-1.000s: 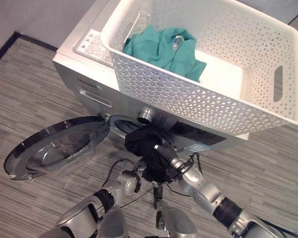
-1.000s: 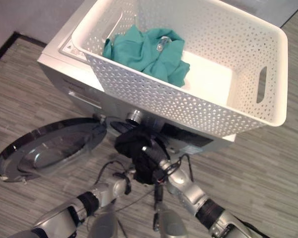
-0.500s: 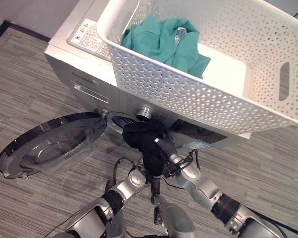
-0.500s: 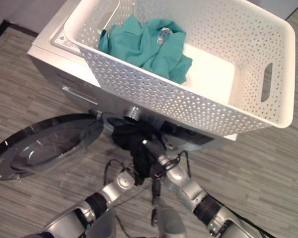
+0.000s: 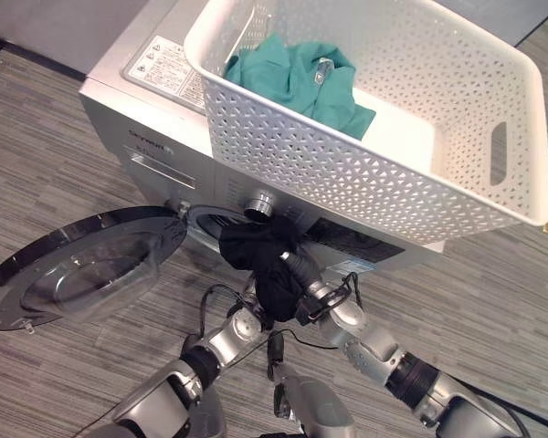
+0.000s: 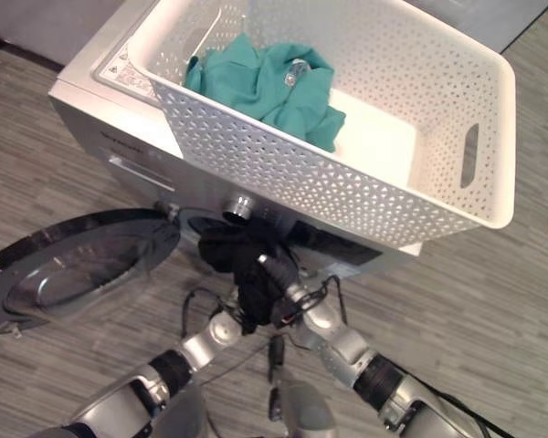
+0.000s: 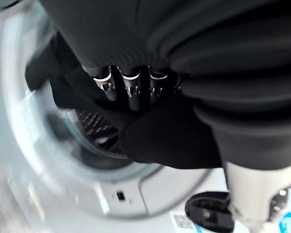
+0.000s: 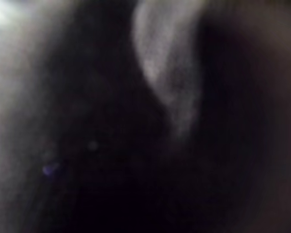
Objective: Grab the laundry basket,head to the washer,open it,put in the laundry and shut it.
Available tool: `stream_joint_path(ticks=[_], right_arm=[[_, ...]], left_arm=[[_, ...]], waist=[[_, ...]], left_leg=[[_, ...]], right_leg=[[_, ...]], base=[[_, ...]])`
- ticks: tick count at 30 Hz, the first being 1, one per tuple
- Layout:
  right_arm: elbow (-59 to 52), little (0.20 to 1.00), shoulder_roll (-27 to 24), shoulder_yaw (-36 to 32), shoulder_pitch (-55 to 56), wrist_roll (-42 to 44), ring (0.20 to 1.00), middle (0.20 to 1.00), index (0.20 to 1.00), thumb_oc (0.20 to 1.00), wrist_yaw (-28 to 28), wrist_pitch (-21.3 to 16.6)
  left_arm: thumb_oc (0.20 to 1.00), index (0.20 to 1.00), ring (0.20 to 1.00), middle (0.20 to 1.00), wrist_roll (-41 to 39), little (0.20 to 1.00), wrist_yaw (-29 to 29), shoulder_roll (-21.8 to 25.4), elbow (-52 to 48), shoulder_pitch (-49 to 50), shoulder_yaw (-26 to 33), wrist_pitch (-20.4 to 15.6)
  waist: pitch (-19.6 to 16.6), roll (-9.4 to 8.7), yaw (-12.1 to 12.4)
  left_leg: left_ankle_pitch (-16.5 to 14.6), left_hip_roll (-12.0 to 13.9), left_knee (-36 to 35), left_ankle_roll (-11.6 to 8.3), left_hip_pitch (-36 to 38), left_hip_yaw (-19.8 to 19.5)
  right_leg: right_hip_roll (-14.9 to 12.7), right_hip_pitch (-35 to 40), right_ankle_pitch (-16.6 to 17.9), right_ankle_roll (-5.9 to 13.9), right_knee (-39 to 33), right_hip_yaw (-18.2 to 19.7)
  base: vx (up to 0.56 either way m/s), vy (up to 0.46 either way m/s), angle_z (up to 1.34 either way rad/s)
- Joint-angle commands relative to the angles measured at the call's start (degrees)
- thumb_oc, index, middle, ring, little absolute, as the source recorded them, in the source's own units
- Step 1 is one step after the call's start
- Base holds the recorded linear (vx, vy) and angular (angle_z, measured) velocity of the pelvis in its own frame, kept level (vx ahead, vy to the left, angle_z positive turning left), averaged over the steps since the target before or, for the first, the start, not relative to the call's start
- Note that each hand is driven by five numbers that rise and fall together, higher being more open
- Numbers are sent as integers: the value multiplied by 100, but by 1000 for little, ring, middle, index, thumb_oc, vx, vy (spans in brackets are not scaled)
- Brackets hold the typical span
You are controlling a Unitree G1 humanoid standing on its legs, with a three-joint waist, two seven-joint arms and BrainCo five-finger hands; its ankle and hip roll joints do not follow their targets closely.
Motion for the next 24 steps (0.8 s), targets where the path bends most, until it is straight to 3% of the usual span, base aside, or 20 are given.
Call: stream_joint_path(ticks=[1, 4, 5, 12, 14, 16, 24], right_arm=[[-639, 200, 125, -224, 42, 76, 200, 200, 200, 200, 248, -525], [-649, 200, 126, -246, 59, 81, 200, 200, 200, 200, 270, -539], [-717, 200, 55, -303, 157, 187, 200, 200, 200, 200, 414, -576], [-703, 200, -10, -399, 246, 207, 200, 200, 200, 200, 466, -545], [-716, 200, -41, -488, 303, 194, 200, 200, 200, 200, 468, -428], [-658, 200, -5, -465, 237, 255, 200, 200, 200, 200, 461, -371], [-553, 200, -24, -441, 207, 329, 200, 200, 200, 200, 352, -298]], left_arm=[[1000, 1000, 1000, 1000, 794, 1000, 388, -215, -79, -257, 33, -135], [1000, 1000, 1000, 1000, 871, 1000, 438, -166, -101, -274, 78, -118], [1000, 1000, 1000, 1000, 1436, 1000, 619, 100, -214, -387, 205, 25], [1000, 1000, 1000, 1000, 1201, 1000, 532, 169, -13, -228, 461, 58], [1000, 1000, 1000, 1000, 255, 1000, -22, -6, -228, -254, 556, -105], [1000, 1000, 1000, 1000, -143, 1000, -263, -217, -408, -490, 349, -179], [1000, 1000, 1000, 1000, -1178, 1000, -620, -820, -372, -919, 78, -311]], waist=[[-323, -137, 191], [-327, -140, 188], [-407, -200, 160], [-528, -260, 139], [-672, -298, 83], [-763, -325, 19], [-887, -389, -162]], left_leg=[[-963, 438, 207, 244, 496, 427], [-957, 448, 199, 240, 491, 428], [-964, 504, 178, 219, 510, 460], [-986, 546, 175, 210, 569, 492], [-996, 565, 158, 220, 605, 520], [-1007, 584, 134, 226, 624, 537], [-1006, 598, 42, 233, 701, 565]], right_leg=[[-325, -550, 85, 407, 55, 373], [-315, -559, 79, 408, 49, 371], [-274, -566, 44, 410, 38, 368], [-228, -516, 4, 399, 47, 365], [-191, -463, 0, 384, 34, 387], [-162, -457, 14, 374, 29, 418], [-117, -440, 29, 367, 31, 476]], base=[[0, 0, 0], [8, -13, 0], [26, -38, 0], [13, -13, -1], [39, -24, 0], [4, -4, -2], [8, -4, -6]])
